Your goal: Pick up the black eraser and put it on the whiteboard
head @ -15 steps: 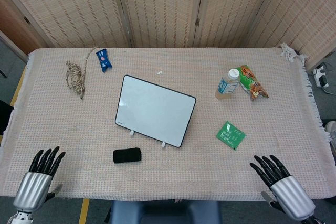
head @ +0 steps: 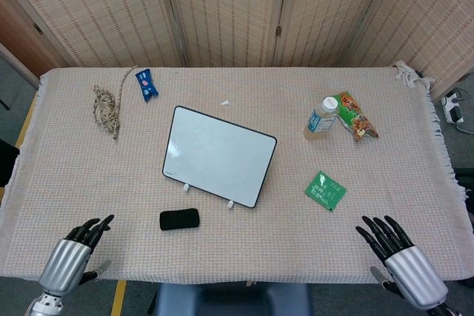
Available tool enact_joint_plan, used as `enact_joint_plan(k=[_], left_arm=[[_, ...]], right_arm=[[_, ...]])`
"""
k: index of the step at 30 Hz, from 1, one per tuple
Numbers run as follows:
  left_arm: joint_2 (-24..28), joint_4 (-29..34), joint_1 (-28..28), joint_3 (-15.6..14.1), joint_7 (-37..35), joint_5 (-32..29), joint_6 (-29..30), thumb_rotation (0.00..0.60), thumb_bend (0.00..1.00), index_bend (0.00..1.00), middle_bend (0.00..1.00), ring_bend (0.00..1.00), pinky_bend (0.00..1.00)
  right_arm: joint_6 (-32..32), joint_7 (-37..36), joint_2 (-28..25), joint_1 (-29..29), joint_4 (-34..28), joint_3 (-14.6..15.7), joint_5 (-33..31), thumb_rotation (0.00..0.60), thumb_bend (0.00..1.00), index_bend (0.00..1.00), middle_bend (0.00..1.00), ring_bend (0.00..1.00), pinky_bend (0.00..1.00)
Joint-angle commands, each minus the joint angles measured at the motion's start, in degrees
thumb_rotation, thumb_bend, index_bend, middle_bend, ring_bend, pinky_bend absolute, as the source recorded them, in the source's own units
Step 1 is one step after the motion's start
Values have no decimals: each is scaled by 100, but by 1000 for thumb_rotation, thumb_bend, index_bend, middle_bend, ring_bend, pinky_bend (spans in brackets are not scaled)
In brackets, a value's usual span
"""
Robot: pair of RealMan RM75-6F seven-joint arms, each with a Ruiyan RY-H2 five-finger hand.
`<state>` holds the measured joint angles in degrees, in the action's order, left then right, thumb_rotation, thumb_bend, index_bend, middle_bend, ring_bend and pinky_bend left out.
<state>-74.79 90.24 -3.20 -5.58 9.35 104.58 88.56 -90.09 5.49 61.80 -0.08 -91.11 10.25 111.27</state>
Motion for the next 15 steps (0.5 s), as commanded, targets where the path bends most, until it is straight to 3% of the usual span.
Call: enact_joint_plan(k=[1, 2, 5, 9, 15], left_arm=[[-190, 246, -218, 95, 141, -91, -340, 600, 234, 239, 965, 825, 977], [-167, 398, -278, 106, 234, -217, -544, 600, 233, 260, 999, 910, 1000], [-186, 896, -462, 269, 613, -756, -1115, 600, 234, 313, 1000, 994, 1000], [-441, 1300, -684, 610, 1493, -1687, -1707, 600, 234, 370, 1000, 1000, 1000], [-966, 1493, -1048, 1083, 2481, -2907, -2129, 600, 236, 359, 1000, 1000, 1000]], right_arm=[[194, 85, 31, -70, -37, -36, -97, 600, 358, 0, 0, 0, 0], [278, 104, 27, -101, -58, -43, -135, 600, 359, 0, 0, 0, 0], [523, 115, -5, -201, -142, -83, -300, 600, 359, 0, 0, 0, 0], [644, 11, -73, -285, -227, -142, -455, 600, 359, 0, 0, 0, 0], [555, -68, -134, -261, -287, -129, -459, 600, 358, 0, 0, 0, 0]])
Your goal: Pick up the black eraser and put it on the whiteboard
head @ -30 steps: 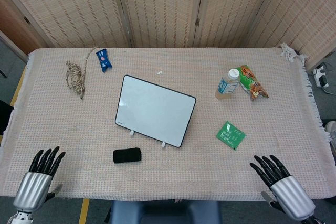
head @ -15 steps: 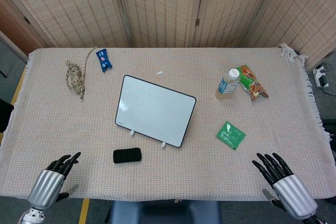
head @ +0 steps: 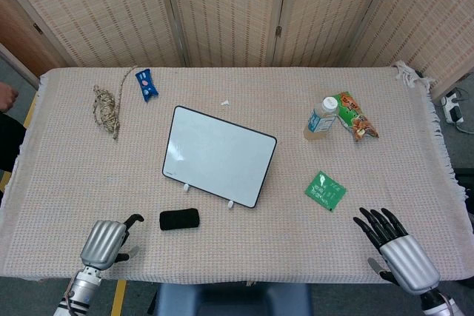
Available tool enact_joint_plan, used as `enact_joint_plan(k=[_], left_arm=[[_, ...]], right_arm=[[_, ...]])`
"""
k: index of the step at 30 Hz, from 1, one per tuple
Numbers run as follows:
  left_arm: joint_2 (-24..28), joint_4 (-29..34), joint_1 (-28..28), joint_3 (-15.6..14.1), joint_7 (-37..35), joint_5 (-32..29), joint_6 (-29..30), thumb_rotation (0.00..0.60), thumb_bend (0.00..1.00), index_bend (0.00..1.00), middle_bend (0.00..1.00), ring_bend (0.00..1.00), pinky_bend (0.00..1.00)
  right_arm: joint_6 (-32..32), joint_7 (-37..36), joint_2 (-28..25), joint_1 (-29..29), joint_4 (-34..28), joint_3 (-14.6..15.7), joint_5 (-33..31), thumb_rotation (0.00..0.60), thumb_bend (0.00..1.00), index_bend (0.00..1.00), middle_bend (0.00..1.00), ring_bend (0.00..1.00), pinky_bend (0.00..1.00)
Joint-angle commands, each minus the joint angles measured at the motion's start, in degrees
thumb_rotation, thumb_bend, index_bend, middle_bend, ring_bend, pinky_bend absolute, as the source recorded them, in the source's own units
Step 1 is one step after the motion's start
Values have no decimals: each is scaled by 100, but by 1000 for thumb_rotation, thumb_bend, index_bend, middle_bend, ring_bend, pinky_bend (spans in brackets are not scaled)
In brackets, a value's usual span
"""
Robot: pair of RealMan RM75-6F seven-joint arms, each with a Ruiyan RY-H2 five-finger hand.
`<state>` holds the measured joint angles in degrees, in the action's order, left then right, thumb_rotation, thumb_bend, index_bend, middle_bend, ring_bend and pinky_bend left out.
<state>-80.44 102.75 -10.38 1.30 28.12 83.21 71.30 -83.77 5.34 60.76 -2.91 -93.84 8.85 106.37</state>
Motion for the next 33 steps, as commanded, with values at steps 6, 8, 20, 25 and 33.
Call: enact_joint_plan(k=[6, 8, 20, 25, 33], left_arm=[[-807, 16, -775, 709, 839, -1706, -789, 600, 238, 369, 1000, 1000, 1000], [-970, -120, -920, 760, 1018, -1941, -824, 600, 238, 368, 1000, 1000, 1000], [-1252, -180, -1443, 872, 1234, -2843, -890, 600, 291, 359, 1000, 1000, 1000], [-1299, -305, -1595, 886, 1135, -3047, -916, 600, 298, 392, 1000, 1000, 1000], [-1438, -595, -1600, 807, 595, -2621, -615, 600, 363, 575, 1000, 1000, 1000]], right_arm=[[-280, -184, -90, 77, 38, 51, 145, 600, 359, 0, 0, 0, 0], [-286, -264, -120, 73, 27, 57, 130, 600, 358, 0, 0, 0, 0], [-409, -396, -173, 94, 68, 77, 209, 600, 359, 0, 0, 0, 0], [-408, -387, -169, 94, 64, 56, 179, 600, 359, 0, 0, 0, 0], [-353, -341, -154, 82, 47, 53, 161, 600, 359, 0, 0, 0, 0]])
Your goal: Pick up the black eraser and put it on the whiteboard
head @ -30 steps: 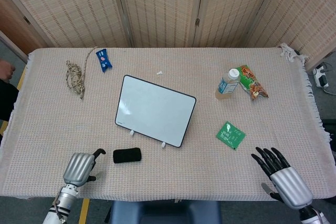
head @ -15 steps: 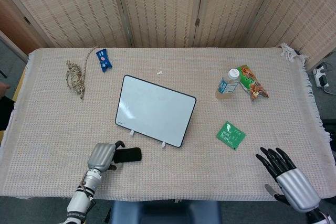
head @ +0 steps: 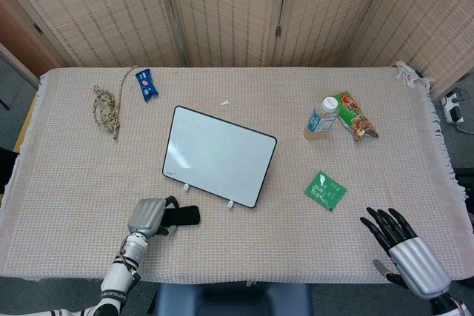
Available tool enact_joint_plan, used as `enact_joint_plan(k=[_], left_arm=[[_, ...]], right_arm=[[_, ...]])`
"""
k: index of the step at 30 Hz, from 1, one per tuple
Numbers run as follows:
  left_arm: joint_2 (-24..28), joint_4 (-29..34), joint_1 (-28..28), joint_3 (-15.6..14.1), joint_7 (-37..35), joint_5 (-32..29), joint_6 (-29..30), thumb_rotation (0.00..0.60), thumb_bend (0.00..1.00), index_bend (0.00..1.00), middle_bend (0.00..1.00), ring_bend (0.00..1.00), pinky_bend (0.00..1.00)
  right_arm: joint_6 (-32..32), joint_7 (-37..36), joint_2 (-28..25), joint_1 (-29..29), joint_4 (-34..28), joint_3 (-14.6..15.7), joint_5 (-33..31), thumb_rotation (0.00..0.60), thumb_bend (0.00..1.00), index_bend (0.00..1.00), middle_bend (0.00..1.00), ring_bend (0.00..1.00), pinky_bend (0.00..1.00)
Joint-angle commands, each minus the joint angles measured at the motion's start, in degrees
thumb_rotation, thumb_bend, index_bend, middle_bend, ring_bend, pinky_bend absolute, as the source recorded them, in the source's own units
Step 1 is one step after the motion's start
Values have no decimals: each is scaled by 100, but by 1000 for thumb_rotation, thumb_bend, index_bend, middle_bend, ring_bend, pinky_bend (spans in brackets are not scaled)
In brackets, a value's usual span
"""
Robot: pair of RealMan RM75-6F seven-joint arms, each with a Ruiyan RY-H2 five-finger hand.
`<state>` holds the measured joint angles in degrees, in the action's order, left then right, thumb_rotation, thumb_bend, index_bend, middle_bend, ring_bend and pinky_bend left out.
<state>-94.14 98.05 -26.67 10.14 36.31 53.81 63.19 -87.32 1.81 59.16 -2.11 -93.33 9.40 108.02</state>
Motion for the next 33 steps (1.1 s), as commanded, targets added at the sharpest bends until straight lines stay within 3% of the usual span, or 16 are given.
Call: enact_joint_plan(k=[1, 7, 11, 16, 24, 33], left_arm=[[-78, -144, 48, -107, -293, 424, 258, 600, 373, 594, 1000, 1000, 1000], [-152, -315, 237, -385, -672, 1710, 1101, 600, 412, 636, 1000, 1000, 1000], [-519, -1087, 284, -510, -957, 3034, 2013, 600, 422, 641, 1000, 1000, 1000], [-1163, -2274, 60, -416, -1021, 3895, 2539, 600, 421, 633, 1000, 1000, 1000], [-2298, -4020, -570, -54, -1314, 4256, 2554, 600, 420, 613, 1000, 1000, 1000], [-2941, -4875, -1132, 288, -1354, 4045, 2152, 600, 420, 605, 1000, 1000, 1000]], right_arm=[[4, 21, 9, 4, -5, -3, -7, 600, 359, 0, 0, 0, 0], [32, 69, 30, 5, -19, -11, -30, 600, 359, 0, 0, 0, 0], [89, 128, 42, -5, -44, -2, -35, 600, 359, 0, 0, 0, 0], [58, 110, 31, 7, -54, 11, -13, 600, 358, 0, 0, 0, 0], [34, 6, -9, -6, -39, 31, 29, 600, 359, 0, 0, 0, 0], [-13, -252, -106, -45, -17, 20, 13, 600, 359, 0, 0, 0, 0]])
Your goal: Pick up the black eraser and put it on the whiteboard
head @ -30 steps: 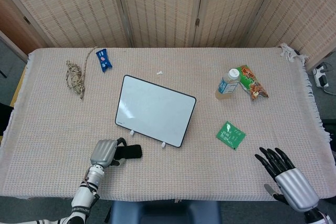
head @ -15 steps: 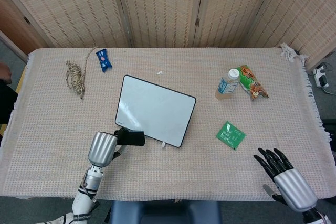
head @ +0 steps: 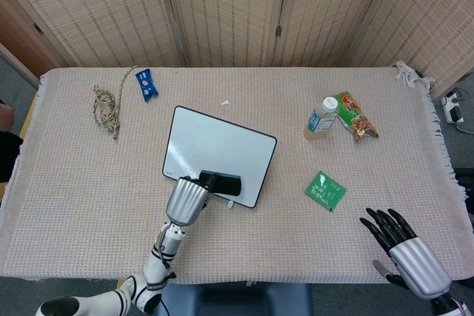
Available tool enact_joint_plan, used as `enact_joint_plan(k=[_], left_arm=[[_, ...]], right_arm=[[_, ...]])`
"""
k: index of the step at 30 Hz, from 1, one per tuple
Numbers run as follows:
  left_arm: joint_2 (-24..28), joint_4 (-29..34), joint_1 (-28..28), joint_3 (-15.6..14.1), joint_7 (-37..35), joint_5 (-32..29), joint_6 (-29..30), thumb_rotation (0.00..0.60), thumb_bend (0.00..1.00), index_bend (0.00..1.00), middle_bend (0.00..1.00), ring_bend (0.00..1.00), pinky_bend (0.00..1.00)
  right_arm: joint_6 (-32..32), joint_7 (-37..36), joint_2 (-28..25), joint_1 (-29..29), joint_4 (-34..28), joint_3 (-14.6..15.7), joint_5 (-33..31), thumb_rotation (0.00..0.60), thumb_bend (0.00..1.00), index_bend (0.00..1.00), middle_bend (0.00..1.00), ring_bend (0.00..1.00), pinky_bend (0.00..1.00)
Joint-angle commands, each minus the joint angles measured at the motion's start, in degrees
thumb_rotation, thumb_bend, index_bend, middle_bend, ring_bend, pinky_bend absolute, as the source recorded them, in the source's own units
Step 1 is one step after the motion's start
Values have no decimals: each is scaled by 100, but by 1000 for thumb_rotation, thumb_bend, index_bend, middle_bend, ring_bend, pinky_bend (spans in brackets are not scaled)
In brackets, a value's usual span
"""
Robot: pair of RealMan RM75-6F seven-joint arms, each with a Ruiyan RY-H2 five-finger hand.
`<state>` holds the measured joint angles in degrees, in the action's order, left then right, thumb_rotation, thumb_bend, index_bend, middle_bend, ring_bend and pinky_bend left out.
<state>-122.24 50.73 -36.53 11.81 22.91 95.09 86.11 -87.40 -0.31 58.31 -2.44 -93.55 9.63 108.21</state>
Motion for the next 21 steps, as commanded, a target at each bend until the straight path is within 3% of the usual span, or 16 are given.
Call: enact_joint_plan(k=[1, 8, 14, 21], left_arm=[[-163, -171, -191, 160, -18, -133, -205, 600, 420, 600, 1000, 1000, 1000], [-289, -197, -446, 502, -79, -641, -732, 600, 420, 574, 1000, 1000, 1000], [-292, -231, -516, 586, -115, -864, -881, 600, 417, 528, 1000, 1000, 1000], [-273, -218, -520, 491, -95, -918, -838, 600, 415, 347, 1000, 1000, 1000]], right_arm=[[-1, -59, -28, -18, 5, -3, -7, 600, 359, 0, 0, 0, 0], [25, -217, -90, -67, -2, -37, -79, 600, 359, 0, 0, 0, 0], [-103, -347, -107, -46, 31, -57, -58, 600, 358, 0, 0, 0, 0], [-130, -351, -92, -36, 66, -49, -20, 600, 359, 0, 0, 0, 0]])
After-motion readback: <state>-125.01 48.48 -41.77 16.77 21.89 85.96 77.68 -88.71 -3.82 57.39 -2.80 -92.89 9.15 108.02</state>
